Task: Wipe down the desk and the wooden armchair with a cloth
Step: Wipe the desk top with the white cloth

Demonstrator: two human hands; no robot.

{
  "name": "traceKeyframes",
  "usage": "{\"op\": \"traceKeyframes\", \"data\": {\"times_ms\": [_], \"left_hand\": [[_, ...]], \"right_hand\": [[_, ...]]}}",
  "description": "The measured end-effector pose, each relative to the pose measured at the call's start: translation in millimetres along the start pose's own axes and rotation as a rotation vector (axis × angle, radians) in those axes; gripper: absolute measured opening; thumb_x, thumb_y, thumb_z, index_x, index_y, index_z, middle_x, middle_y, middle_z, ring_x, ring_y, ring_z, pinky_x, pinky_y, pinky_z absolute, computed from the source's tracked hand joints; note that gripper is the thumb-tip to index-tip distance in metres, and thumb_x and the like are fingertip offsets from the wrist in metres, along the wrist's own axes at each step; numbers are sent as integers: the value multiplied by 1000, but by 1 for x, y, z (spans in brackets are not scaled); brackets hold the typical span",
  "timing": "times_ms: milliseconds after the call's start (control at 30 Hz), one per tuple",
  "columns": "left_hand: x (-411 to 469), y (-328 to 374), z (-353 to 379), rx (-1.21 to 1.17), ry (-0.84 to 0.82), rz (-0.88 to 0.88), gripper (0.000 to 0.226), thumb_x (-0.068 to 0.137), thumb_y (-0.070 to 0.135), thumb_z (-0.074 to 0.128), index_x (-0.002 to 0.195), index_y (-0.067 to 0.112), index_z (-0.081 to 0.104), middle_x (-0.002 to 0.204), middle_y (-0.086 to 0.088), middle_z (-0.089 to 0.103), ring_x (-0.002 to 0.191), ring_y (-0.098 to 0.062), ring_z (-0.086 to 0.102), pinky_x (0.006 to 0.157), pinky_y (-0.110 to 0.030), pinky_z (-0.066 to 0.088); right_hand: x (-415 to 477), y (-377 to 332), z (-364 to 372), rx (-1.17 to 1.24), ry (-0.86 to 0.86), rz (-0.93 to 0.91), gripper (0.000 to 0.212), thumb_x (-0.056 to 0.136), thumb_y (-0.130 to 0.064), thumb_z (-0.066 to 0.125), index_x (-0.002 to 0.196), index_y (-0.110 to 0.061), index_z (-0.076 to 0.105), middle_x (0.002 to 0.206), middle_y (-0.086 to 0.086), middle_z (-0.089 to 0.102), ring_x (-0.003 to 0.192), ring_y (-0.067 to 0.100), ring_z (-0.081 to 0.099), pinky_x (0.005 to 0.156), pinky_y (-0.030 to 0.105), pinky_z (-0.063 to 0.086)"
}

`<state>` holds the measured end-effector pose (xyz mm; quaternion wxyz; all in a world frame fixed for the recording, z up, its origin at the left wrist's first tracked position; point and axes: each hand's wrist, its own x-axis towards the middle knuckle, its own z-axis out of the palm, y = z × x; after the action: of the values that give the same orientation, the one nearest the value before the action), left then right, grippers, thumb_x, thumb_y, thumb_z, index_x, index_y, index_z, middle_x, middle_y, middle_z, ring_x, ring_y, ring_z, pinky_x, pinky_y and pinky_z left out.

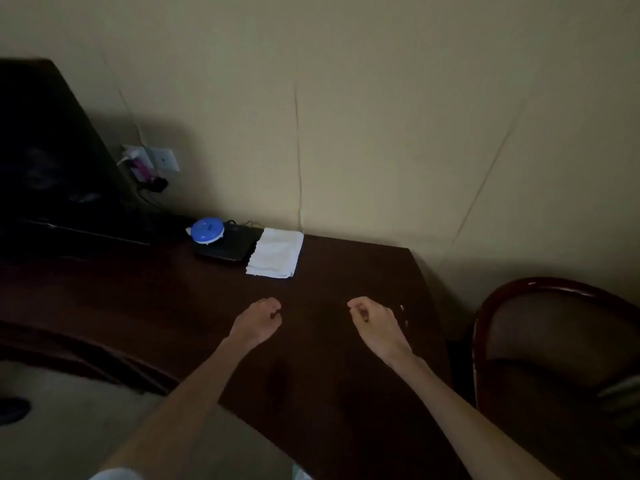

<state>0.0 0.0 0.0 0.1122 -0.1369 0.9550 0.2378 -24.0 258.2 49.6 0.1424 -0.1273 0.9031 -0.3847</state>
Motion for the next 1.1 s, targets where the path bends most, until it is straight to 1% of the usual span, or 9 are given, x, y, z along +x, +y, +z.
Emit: {"op": "traceKeyframes", "data": {"times_ms": [200,333,500,733,800,867,967,1033,1100], "left_hand": [[118,-37,-19,124,74,46,42,92,21,55,133,19,47,130,-3,54,115,-19,56,93,-34,50],[178,-61,-16,304,102,112,52,92,19,55,141,16,38,143,-6,43,126,-23,46,103,-35,41],[217,-87,7,487,53,167,65,90,23,59,146,14,27,152,-8,31,139,-23,34,116,-38,29],[251,-107,21,678,110,331,54,94,20,51,144,13,32,148,-9,38,135,-24,40,112,-40,34],[255,-104,19,660,143,342,50,91,19,58,138,12,41,141,-10,47,128,-24,48,107,-41,40],[255,-98,14,614,198,371,47,81,21,72,124,12,56,125,-9,62,114,-23,61,97,-41,50],[251,-78,-4,573,315,528,43,69,23,83,108,14,66,109,-8,70,98,-22,69,85,-38,57],[246,-60,-18,522,357,649,42,69,21,81,108,15,65,109,-7,69,98,-20,69,84,-36,58],[238,-41,-31,504,352,751,43,70,20,80,109,16,64,109,-5,68,95,-18,69,80,-34,59]], "right_hand": [[94,0,49,4,-39,139,25,100,-30,46,121,-34,58,122,-14,61,105,-4,53,89,17,44],[135,0,80,6,-98,178,24,100,-30,46,121,-34,57,120,-15,60,104,-5,53,94,21,46],[162,6,106,-5,-203,226,23,100,-32,44,119,-40,55,114,-23,55,105,-6,52,94,20,44],[198,4,122,5,-217,239,22,100,-30,45,119,-39,54,108,-22,55,98,-8,53,85,15,43],[206,2,124,6,-222,223,23,100,-30,45,120,-38,54,109,-23,54,98,-8,53,84,15,43],[212,-1,125,-22,-222,186,25,100,-30,45,123,-38,53,116,-20,56,100,-8,52,84,15,42],[221,-10,123,-154,-152,70,36,97,-30,52,132,-35,46,133,-14,52,114,-4,48,94,15,38],[232,-17,119,-270,-43,-27,54,93,-34,59,142,-31,35,147,-8,40,134,6,37,108,24,28],[245,-25,110,-356,-12,-95,80,87,-39,66,150,-24,19,157,-2,22,145,15,20,116,29,13]]}}
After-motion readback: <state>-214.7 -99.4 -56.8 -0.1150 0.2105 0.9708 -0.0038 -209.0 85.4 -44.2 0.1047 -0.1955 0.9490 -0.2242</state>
